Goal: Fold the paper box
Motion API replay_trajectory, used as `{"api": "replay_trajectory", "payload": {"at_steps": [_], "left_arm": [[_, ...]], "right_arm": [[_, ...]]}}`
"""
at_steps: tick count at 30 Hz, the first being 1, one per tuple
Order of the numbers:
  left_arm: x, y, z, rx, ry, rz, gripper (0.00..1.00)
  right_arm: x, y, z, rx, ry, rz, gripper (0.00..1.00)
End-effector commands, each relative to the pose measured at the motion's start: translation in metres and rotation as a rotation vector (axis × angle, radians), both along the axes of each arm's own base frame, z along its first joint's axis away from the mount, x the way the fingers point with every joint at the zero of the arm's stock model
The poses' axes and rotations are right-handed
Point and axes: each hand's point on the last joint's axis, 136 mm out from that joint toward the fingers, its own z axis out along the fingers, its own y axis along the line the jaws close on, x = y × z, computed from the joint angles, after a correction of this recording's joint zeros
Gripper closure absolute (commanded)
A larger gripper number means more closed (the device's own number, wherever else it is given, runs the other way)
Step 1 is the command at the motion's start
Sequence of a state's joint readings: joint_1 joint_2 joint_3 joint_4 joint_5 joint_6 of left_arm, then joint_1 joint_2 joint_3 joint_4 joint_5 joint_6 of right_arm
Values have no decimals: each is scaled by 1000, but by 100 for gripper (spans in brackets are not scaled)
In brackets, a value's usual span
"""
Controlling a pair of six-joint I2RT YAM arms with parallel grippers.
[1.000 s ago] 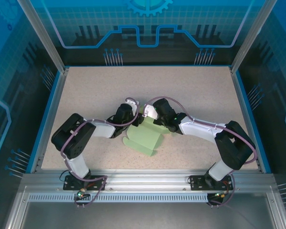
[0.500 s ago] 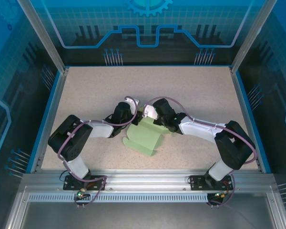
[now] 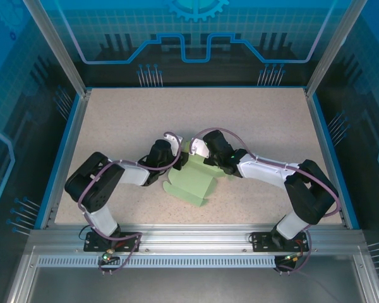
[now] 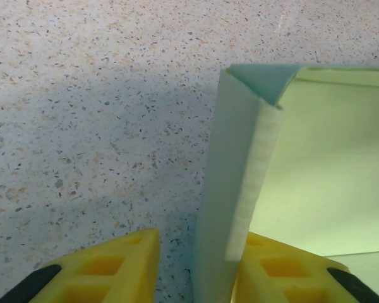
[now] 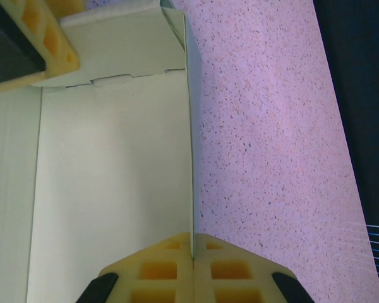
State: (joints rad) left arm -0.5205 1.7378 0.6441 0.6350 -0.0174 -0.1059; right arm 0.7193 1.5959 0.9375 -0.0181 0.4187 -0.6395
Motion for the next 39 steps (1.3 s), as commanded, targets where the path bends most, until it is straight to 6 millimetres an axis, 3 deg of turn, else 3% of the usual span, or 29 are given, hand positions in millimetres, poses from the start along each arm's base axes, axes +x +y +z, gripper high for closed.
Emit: {"api": "replay_trajectory", "payload": {"at_steps": [1,12,15,23,28,32,35,39], "left_arm": [[1,-4,-2,-31,-4,-18,68],[5,-10,3,-43,-43,-44,85],[5,-11,6,-39,-70,-56,87],[2,-18,14,-24,-142,-90,88],[-3,-24,14,-13,-183,-107,87],[-10,-29,12,-5,-208,-123,87],[-14,-34,6,21,-197,-141,87],[-20,-38,0,26,-202,-162,86]], "right_arm": [[4,1,7,11,-8,-2,100],[1,-1,10,26,-4,-14,100],[-1,0,15,50,10,-21,90],[-16,15,40,209,102,-20,52],[-33,25,76,402,181,-8,46],[-40,16,111,601,270,-19,43],[-33,3,121,748,365,-66,42],[-13,-9,110,832,483,-160,42]]}}
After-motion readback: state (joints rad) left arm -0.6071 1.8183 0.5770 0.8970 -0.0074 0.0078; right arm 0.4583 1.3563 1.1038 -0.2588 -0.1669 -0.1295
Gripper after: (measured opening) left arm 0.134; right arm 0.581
